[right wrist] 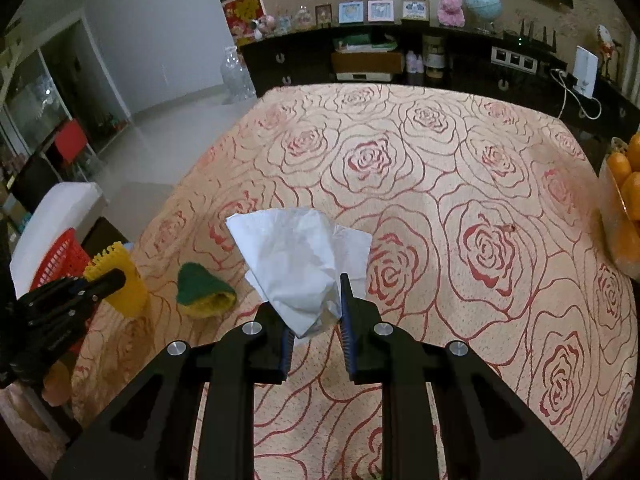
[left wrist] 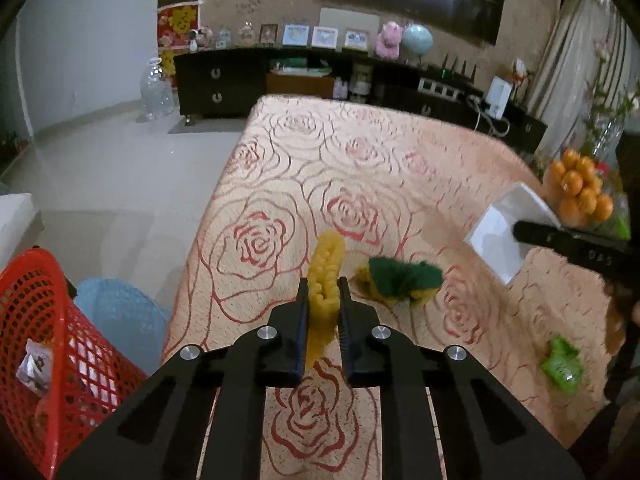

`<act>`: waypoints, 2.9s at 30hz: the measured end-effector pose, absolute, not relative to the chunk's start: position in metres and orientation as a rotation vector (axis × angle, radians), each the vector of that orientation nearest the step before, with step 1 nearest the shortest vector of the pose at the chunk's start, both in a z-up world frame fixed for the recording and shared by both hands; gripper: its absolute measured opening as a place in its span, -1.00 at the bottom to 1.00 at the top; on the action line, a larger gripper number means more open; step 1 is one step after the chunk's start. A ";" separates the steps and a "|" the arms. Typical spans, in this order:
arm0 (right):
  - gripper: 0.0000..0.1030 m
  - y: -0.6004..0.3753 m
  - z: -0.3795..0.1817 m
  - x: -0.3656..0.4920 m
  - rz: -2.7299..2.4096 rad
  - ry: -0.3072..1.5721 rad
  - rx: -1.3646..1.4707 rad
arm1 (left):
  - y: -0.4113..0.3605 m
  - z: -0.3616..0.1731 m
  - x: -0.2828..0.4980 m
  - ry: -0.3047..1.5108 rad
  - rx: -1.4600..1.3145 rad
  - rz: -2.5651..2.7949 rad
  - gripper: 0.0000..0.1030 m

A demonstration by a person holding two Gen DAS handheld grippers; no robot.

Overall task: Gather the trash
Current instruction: 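Carry the yellow net and tissue over the red wastebasket with both tools, then open both tools over the wastebasket to drop the net and tissue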

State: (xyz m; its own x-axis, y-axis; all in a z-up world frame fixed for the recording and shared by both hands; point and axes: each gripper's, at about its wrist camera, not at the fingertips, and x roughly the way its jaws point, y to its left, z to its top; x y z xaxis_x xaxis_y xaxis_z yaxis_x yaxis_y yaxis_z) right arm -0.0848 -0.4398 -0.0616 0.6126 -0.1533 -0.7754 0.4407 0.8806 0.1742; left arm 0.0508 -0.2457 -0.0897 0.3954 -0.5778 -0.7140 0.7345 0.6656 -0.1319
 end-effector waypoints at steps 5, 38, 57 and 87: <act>-0.62 -0.437 -0.044 -0.088 -0.342 0.793 0.380 | -0.231 -0.063 0.045 0.755 0.172 -0.848 -0.76; -0.62 -0.263 0.036 -0.011 0.022 0.693 0.242 | -0.044 0.010 0.075 0.601 0.086 -0.512 -0.76; -0.62 -0.160 0.011 0.087 0.294 0.828 0.148 | -0.038 -0.035 0.101 0.741 0.188 -0.435 -0.75; 0.25 -0.153 -0.002 0.081 0.258 0.853 0.187 | -0.004 -0.015 0.098 0.678 0.129 -0.366 0.50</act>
